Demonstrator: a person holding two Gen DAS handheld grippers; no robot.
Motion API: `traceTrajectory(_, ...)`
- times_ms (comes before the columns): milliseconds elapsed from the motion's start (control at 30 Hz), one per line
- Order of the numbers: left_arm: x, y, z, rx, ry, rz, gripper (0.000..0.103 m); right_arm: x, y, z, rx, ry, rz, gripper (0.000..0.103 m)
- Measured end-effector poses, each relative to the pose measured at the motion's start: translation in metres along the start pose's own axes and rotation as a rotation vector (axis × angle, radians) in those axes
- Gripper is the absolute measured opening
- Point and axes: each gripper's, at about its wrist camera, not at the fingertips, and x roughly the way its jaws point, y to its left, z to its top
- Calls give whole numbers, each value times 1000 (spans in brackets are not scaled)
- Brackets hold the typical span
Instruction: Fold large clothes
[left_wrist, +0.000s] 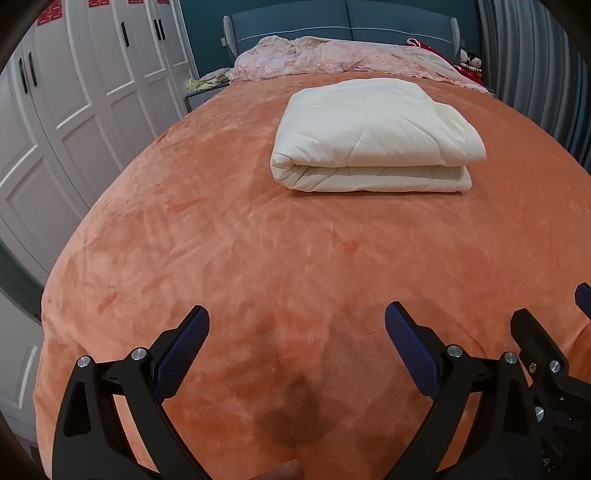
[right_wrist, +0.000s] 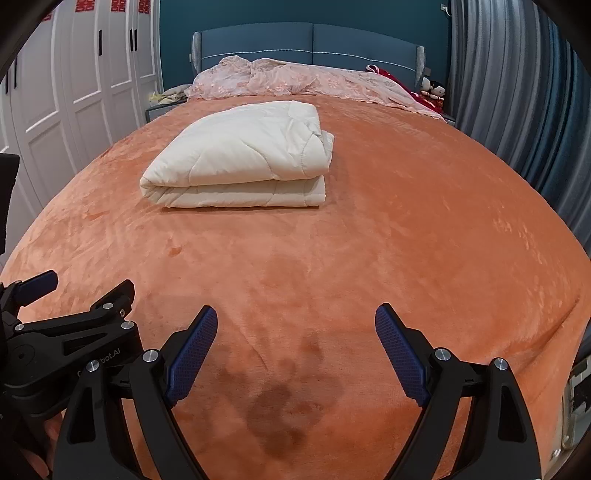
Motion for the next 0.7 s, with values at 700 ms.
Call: traceTrajectory(700,-1,-1,0,1,-1,-4,94,1,0,1,8,5,6,85)
